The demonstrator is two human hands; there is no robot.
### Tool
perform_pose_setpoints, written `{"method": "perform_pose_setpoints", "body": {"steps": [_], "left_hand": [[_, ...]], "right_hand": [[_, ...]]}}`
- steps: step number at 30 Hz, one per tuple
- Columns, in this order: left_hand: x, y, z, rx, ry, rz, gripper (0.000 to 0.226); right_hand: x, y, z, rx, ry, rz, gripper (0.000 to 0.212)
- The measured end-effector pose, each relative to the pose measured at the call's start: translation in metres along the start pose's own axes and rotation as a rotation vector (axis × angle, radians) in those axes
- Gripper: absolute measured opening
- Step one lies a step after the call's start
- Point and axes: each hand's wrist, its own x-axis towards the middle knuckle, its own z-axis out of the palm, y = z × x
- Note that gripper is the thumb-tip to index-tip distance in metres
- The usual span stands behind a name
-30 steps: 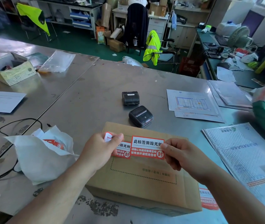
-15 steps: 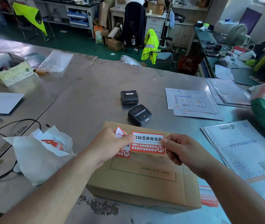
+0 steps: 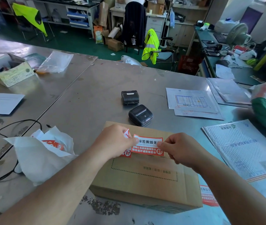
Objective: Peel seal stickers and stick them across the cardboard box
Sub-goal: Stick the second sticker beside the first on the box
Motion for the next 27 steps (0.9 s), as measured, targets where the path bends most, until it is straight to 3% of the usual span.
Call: {"method": "perform_pose_setpoints", "body": {"steps": [13, 27], "left_hand": [[-0.002, -0.003, 0.012, 0.289, 0.062, 0.052, 0.051], [-0.001, -0.007, 0.02, 0.342, 0.083, 0.081, 0.049]], "right_hand": [[0.003, 0.005, 0.018, -0.23, 0.065, 0.021, 0.045], [0.0, 0.006, 0.024, -0.287, 0.09, 0.036, 0.041]]}}
